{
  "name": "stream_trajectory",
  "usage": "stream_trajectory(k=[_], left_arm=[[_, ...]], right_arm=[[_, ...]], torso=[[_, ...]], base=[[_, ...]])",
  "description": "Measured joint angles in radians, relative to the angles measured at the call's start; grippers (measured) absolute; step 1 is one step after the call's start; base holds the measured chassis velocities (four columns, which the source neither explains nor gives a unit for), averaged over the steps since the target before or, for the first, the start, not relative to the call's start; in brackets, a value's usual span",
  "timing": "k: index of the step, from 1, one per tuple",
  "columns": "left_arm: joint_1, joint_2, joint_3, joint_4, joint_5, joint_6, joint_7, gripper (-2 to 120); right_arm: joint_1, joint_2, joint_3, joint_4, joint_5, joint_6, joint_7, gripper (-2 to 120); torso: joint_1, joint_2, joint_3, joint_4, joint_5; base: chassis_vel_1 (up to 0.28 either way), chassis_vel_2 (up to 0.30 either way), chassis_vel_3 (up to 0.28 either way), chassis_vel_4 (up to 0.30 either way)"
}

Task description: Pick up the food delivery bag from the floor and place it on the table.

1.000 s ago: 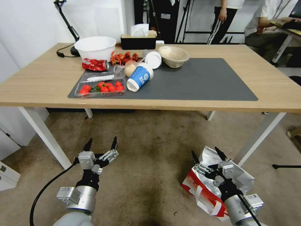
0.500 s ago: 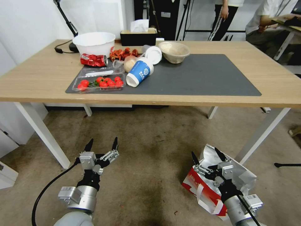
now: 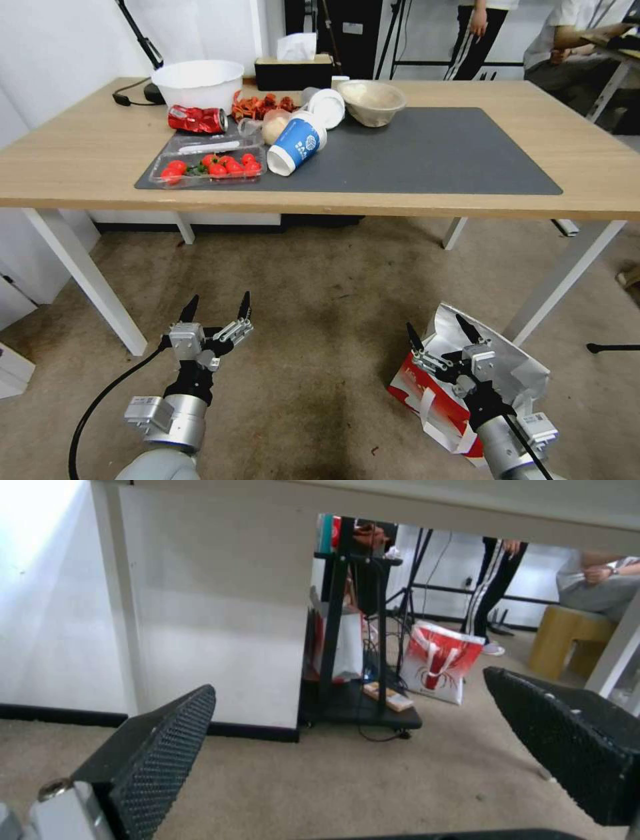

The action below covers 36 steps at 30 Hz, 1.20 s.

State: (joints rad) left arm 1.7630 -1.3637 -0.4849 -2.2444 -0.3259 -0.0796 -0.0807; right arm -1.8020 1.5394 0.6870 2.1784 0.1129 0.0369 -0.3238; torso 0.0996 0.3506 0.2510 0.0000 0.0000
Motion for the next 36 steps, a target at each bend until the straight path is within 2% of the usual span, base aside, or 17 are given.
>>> stream_trajectory(k=[36], left_arm=[[0.005,-0.009,0.0,-0.001,0.002,-0.002,-0.002,100]], right_arm=[[0.004,0.001,0.001,-0.001,-0.003,0.007,-0.006,100]], torso=[[-0.038,-0.136,-0.098,0.0,0.0]], base=[[0.0,0.0,0.0,0.0]])
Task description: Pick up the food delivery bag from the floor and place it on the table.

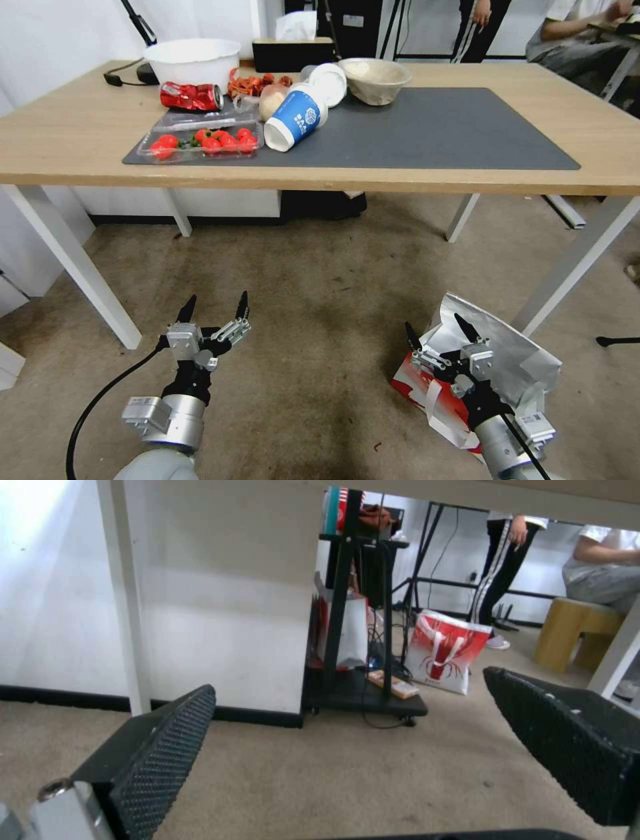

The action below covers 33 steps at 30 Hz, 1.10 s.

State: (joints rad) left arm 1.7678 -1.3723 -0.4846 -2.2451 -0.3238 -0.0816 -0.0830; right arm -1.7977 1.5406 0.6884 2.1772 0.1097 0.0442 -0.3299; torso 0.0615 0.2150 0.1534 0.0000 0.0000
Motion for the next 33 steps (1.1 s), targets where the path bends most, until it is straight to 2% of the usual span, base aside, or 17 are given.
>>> stream_trajectory(k=[22,33], left_arm=[[-0.016,0.002,0.006,0.026,0.001,-0.003,0.001,100],[-0.018,0.007,0.005,0.028,-0.004,-0.004,0.002,100]], right_arm=[[0.005,-0.003,0.004,-0.018,0.0,0.001,-0.002,100],[0.003,-0.001,0.002,-0.024,-0.006,-0.001,-0.002,100]], torso=[[-0.019,-0.091,-0.072,-0.0001,0.0],[-0.022,-0.132,-0.11,0.0,0.0]], base=[[0.0,0.0,0.0,0.0],[0.0,0.0,0.0,0.0]])
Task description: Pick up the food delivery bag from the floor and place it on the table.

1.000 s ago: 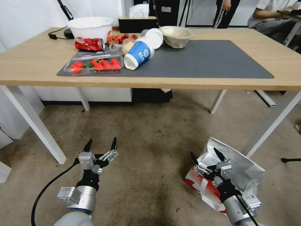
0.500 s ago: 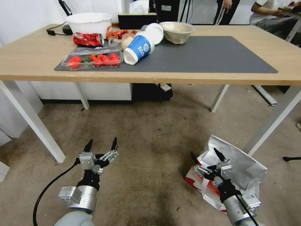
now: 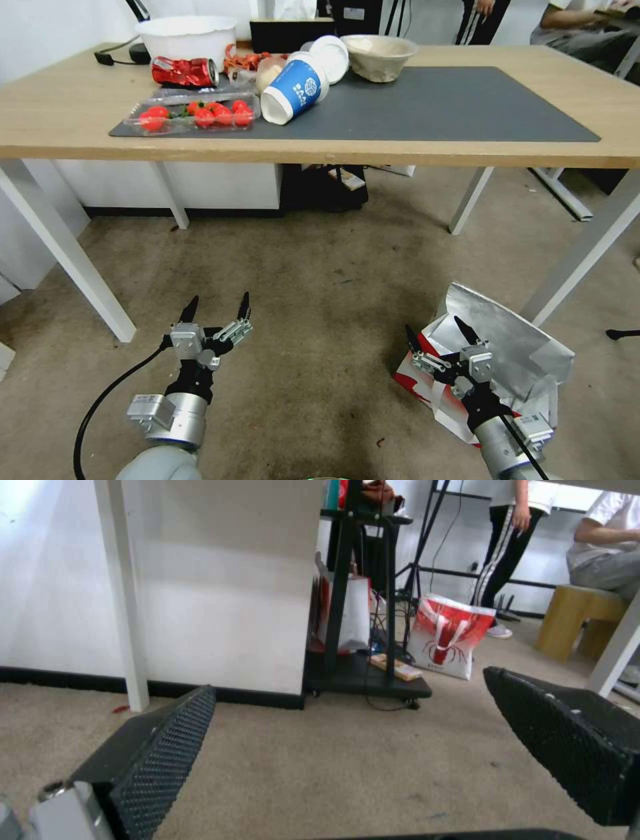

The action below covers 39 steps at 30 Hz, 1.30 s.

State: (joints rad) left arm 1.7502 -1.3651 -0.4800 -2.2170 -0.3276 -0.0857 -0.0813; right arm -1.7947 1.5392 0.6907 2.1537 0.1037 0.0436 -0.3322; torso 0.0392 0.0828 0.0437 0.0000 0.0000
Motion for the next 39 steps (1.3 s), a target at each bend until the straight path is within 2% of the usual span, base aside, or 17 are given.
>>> stream_trajectory(k=[13,25,32,37,39], left_arm=[[0.001,-0.004,0.001,0.001,0.001,-0.003,0.002,100],[0.001,-0.003,0.001,0.006,0.001,-0.005,0.002,100],[-0.002,-0.002,0.001,0.023,-0.003,-0.048,0.008,100],[0.0,0.001,-0.003,0.02,0.001,-0.058,0.014,100],[0.001,0.001,-0.001,0.013,0.023,-0.058,0.015,100]], right_arm=[[-0.004,-0.003,0.001,0.0,-0.001,0.0,-0.001,100],[-0.004,-0.002,0.002,-0.001,-0.001,0.001,-0.002,100],[-0.004,-0.006,0.003,0.002,0.0,0.002,-0.002,100],[-0.003,-0.034,0.011,0.017,0.019,0.018,-0.01,100],[0.006,-0.096,0.041,0.021,0.072,0.029,-0.024,100]], torso=[[-0.004,-0.052,-0.044,0.0,0.0],[-0.008,-0.062,-0.044,0.0001,0.0001],[-0.008,-0.059,-0.044,0.0,0.0],[-0.007,-0.057,-0.044,0.0,0.0],[-0.007,-0.056,-0.044,0.0001,0.0004]], base=[[0.0,0.0,0.0,0.0],[0.0,0.0,0.0,0.0],[0.0,0.0,0.0,0.0],[0.0,0.0,0.0,0.0],[0.0,0.0,0.0,0.0]])
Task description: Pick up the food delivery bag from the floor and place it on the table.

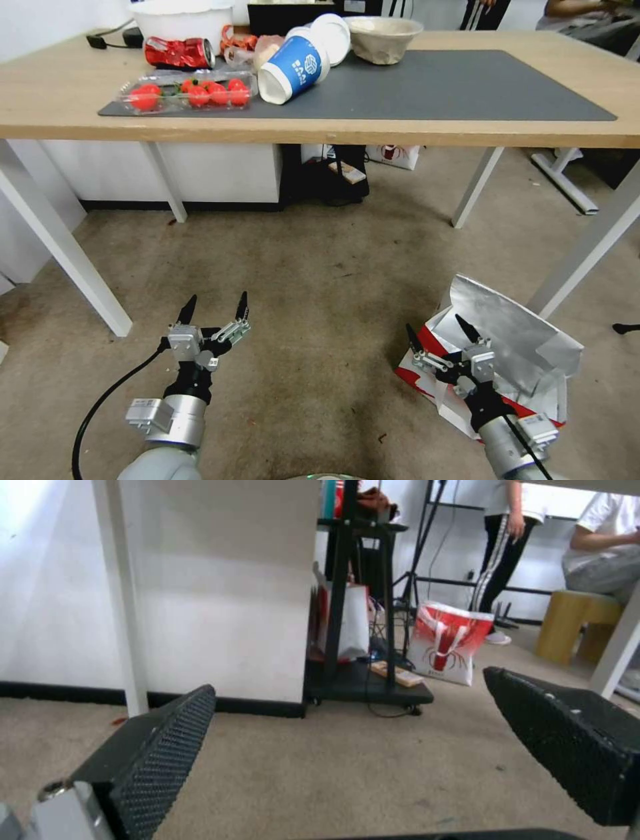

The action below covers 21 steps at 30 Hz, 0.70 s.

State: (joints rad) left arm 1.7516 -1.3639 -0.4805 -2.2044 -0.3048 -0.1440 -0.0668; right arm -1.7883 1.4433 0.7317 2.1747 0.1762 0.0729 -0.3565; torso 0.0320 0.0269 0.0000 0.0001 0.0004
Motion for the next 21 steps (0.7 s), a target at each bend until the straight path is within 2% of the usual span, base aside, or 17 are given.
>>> stream_trajectory(k=[1,2,4,5,6,8,9,10,13,14,17,19,21], left_arm=[[0.0,0.0,0.007,-0.004,0.015,0.0,0.0,100],[0.0,0.0,0.007,-0.004,0.015,0.0,0.0,100],[0.0,0.0,0.011,-0.007,0.022,0.0,0.0,100],[-0.001,-0.001,0.014,-0.01,0.024,0.0,0.0,100],[-0.001,-0.001,0.014,-0.01,0.024,0.0,0.0,100],[-0.001,-0.002,0.015,-0.012,0.025,-0.001,0.0,100],[-0.001,-0.003,0.016,-0.013,0.026,-0.002,0.0,100],[-0.001,-0.003,0.016,-0.013,0.026,-0.002,0.0,100],[0.002,-0.006,0.017,-0.021,0.029,-0.005,0.0,100],[0.002,-0.006,0.017,-0.021,0.029,-0.005,0.0,100],[0.003,-0.009,0.017,-0.026,0.031,-0.005,0.0,100],[0.004,-0.01,0.017,-0.027,0.031,-0.005,-0.001,100],[0.003,-0.014,0.016,-0.03,0.033,-0.005,-0.001,100]], right_arm=[[0.009,-0.078,0.05,-0.013,0.055,0.01,-0.023,100],[0.009,-0.078,0.05,-0.013,0.055,0.01,-0.023,100],[0.01,-0.142,0.093,-0.025,0.096,0.012,-0.042,100],[0.011,-0.205,0.138,-0.041,0.147,0.013,-0.067,100],[0.011,-0.205,0.138,-0.041,0.147,0.013,-0.067,100],[0.016,-0.288,0.194,-0.079,0.217,0.011,-0.119,100],[0.028,-0.355,0.23,-0.129,0.27,0.013,-0.164,100],[0.028,-0.355,0.23,-0.129,0.27,0.013,-0.164,100],[0.1,-0.503,0.262,-0.316,0.338,0.038,-0.267,100],[0.1,-0.503,0.262,-0.316,0.338,0.038,-0.267,100],[0.164,-0.6,0.255,-0.472,0.349,0.054,-0.318,100],[0.179,-0.625,0.249,-0.51,0.349,0.056,-0.328,100],[0.219,-0.69,0.229,-0.61,0.342,0.06,-0.353,100]], torso=[[0.0,0.001,0.0,0.0,-0.0003],[0.0,0.001,0.0,0.0,-0.0003],[0.0,0.001,0.0,-0.0001,0.0001],[0.0,0.002,0.0,0.0,-0.0003],[0.0,0.002,0.0,0.0,-0.0003],[0.0,0.002,0.0,-0.0001,-0.0001],[0.001,0.002,0.0,-0.0002,-0.0001],[0.001,0.002,0.0,-0.0002,-0.0001],[0.001,0.003,0.0,0.0002,0.0001],[0.001,0.003,0.0,0.0002,0.0001],[0.001,0.003,0.0,0.0001,0.0002],[0.001,0.004,0.0,0.0,0.0],[0.001,0.004,0.0,0.0001,0.0]], base=[[0.0,0.0,0.0,0.0],[0.0,0.0,0.0,0.0],[0.0,0.0,0.0,0.0],[0.0,0.0,0.0,0.0],[0.0,0.0,0.0,0.0],[0.0,0.0,0.0,0.0],[0.0,0.0,0.0,0.0],[0.0,0.0,0.0,0.0],[0.0,0.0,0.0,0.0],[0.0,0.0,0.0,0.0],[0.0,0.0,0.0,0.0],[0.0,0.0,0.0,0.0],[0.0,0.0,0.0,0.0]])
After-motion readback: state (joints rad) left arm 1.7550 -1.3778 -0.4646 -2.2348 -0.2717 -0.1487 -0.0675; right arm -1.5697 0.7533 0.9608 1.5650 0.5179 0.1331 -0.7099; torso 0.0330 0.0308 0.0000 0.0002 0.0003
